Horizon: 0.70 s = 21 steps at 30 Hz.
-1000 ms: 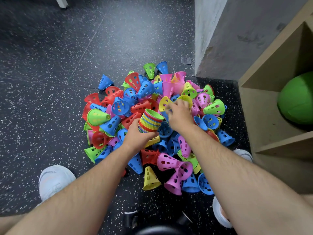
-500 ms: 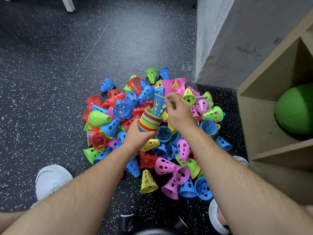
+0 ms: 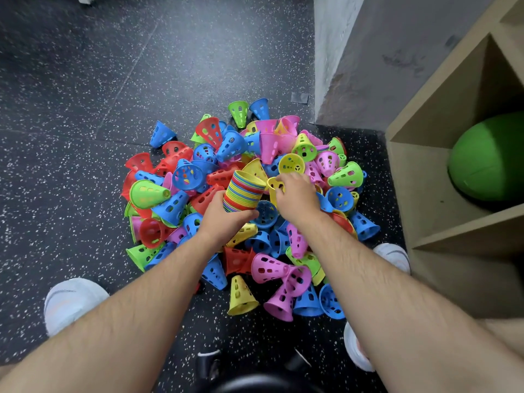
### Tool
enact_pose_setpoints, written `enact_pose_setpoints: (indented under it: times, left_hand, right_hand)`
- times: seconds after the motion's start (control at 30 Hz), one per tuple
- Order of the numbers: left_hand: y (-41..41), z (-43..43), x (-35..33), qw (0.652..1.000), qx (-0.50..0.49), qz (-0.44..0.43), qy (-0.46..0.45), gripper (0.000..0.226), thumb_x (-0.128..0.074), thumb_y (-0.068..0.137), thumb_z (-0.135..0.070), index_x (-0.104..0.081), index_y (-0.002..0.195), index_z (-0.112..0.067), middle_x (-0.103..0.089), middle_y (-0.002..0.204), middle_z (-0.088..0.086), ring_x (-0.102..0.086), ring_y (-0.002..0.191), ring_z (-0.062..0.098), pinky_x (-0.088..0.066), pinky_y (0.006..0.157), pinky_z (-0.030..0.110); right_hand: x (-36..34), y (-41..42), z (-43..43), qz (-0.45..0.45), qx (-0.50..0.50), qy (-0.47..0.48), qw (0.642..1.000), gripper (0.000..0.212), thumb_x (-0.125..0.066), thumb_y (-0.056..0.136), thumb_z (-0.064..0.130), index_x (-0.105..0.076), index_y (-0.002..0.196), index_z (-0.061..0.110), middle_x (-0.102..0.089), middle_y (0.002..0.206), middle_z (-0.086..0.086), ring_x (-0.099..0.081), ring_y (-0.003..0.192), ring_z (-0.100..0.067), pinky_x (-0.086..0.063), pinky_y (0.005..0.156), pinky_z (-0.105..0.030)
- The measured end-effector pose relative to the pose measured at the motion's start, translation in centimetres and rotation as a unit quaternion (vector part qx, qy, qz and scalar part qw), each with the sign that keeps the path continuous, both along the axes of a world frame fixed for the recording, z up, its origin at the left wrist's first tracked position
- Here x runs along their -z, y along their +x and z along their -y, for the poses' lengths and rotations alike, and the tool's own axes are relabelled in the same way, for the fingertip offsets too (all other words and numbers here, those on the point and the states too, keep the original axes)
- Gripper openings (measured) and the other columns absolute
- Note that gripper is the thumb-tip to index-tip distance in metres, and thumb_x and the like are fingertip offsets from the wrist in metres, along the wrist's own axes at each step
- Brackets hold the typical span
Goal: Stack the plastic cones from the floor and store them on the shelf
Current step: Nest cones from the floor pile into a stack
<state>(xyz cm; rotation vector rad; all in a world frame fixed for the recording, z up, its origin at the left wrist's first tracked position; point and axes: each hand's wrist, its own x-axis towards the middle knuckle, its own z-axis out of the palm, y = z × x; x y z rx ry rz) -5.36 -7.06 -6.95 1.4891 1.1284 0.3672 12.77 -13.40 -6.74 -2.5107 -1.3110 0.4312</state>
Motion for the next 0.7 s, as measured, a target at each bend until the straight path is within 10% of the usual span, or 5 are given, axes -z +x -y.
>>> enact_pose_setpoints:
  times: [0.27,0.5,0.7]
  left_hand:
    - [0.0,0.4,0.7,1.0,-0.003,-0.008,-0.011,0.051,-0.089,0.076,-0.018,-0.053,0.113,-0.019,-0.066,0.095,0.001,-0.065,0.076,0.01,-0.05,0.061,0.015]
    - [-0.2,0.3,1.1,1.0,-0.011,-0.014,-0.015,0.056,-0.09,0.074,-0.019,-0.054,0.117,-0.017,-0.068,0.098,0.001,-0.065,0.08,0.009,-0.048,0.062,0.013]
    - [-0.4,0.3,1.0,1.0,-0.012,-0.016,-0.014,0.058,-0.091,0.072,-0.022,-0.054,0.117,-0.017,-0.068,0.101,0.004,-0.067,0.082,0.012,-0.049,0.065,0.019]
  right_hand:
    - [2.2,0.5,0.0,0.111,-0.028,-0.083,0.99,0.03,-0.048,0.102,0.036,-0.06,0.127,0.024,-0.048,0.137,-0.01,-0.037,0.13,-0.032,-0.025,0.112,-0.045]
    - [0.7,0.7,-1.5,-0.138,0.085,0.183,0.97,0.025,-0.04,0.106,0.027,-0.059,0.109,0.011,-0.054,0.117,-0.011,-0.049,0.1,-0.024,-0.037,0.083,-0.03]
    - [-0.8,-0.4,-2.0,-0.179,-0.005,0.197,0.964,0.023,-0.04,0.105,0.036,-0.057,0.103,0.021,-0.056,0.097,0.0,-0.05,0.094,-0.019,-0.038,0.078,-0.033]
